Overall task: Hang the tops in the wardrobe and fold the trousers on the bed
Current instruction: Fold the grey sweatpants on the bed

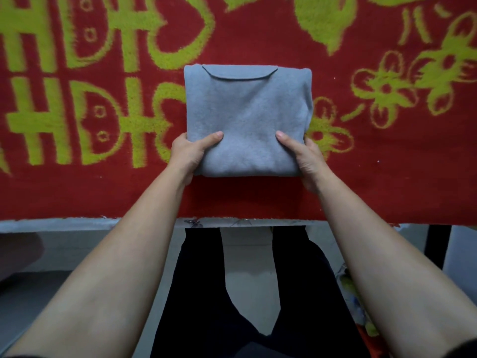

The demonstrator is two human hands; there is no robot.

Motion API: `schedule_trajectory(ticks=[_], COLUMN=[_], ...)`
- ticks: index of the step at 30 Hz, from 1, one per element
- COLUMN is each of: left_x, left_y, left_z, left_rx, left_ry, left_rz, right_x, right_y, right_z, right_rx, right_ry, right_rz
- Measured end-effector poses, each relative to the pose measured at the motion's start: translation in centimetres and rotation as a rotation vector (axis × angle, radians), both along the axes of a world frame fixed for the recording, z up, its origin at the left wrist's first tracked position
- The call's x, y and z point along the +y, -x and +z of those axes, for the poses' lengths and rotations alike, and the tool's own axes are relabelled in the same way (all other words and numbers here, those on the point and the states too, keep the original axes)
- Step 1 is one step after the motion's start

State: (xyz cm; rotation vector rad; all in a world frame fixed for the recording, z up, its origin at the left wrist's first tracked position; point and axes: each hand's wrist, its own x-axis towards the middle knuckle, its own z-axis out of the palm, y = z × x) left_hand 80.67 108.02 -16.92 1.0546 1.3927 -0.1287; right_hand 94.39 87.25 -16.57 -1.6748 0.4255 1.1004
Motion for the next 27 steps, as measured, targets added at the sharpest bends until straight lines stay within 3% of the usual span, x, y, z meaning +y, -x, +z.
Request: schedule_trajectory(ticks=[7, 13, 18, 23, 27], left_x=[0.7, 3.2, 6.4, 7.5, 5.5], left_y=[-0.4, -0.7, -1.6, -0.2, 3.8], left_z=[3.4, 11.9, 24.1, 36.4, 43.3], left_rx=[-0.073, -0.182, -0.347, -0.572, -0.642], left_ry=[0.17, 0.261, 0.056, -0.36, -0.691], left_rz=[0.051, 0.017, -0.026, 0.089, 0.107], right_x=[1.1, 3.7, 7.6, 10.8, 10.9], right_y=[0.4, -1.3, -4.1, -4.8, -3.5], right_z=[2.5, 10.4, 21.9, 34.5, 41.5], right_rx=[-0.041, -0.201, -0.38, -0.597, -0.703], right_ry=[0.013, -0.003, -0.092, -0.337, -0.543], right_rz=[-0.024, 0.085, 0.163, 0.258, 0.418])
